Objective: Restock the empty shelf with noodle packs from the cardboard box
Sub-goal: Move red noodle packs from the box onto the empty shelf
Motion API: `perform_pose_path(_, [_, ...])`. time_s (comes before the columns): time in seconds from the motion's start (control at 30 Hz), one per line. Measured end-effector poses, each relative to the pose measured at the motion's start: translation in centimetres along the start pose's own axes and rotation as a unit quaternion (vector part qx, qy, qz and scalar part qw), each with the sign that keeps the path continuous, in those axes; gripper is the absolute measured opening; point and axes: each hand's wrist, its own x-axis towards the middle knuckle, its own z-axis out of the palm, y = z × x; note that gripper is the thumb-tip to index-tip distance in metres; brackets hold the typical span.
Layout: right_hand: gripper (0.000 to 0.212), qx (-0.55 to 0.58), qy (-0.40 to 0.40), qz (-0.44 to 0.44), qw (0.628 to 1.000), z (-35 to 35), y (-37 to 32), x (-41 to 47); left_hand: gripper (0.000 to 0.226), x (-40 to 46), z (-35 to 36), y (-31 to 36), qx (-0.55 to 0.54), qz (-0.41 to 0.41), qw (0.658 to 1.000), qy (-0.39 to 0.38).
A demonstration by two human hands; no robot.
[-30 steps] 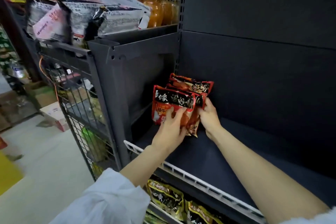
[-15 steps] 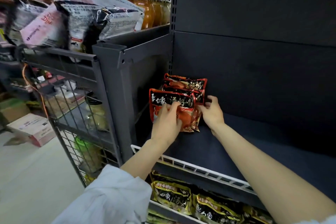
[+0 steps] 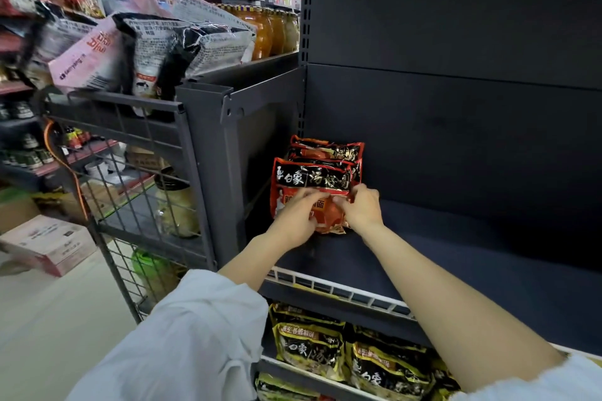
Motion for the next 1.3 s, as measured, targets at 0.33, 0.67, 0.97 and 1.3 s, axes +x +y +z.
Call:
perform_pose_path(0.33, [0.032,0.019,0.01,0.019,1.0,-0.3,1.5,1.0,0.062,-0.3,0.1,-1.2,-0.093,-0.14,0.981,0.095])
perform_pose_path(0.67, [0.037,0.06,0.008,0.055,0.997,-1.5,1.6,-0.2,0.054,-1.3,0.4,-0.1,-0.102,-0.141,0.979,0.103])
perform_pose_path(0.97, [0.054,0.035,0.008,0.027,0.999,-2.3,1.2,-2.3,0.047,-2.6,-0.2,0.3,-0.083,-0.16,0.975,0.13])
perform_pose_path(1.3, [0.053,0.004,0.006,-0.01,1.0,-4.3,1.3,-5.7,0.019,-5.9,-1.3,5.5,0.054,0.042,0.966,0.25])
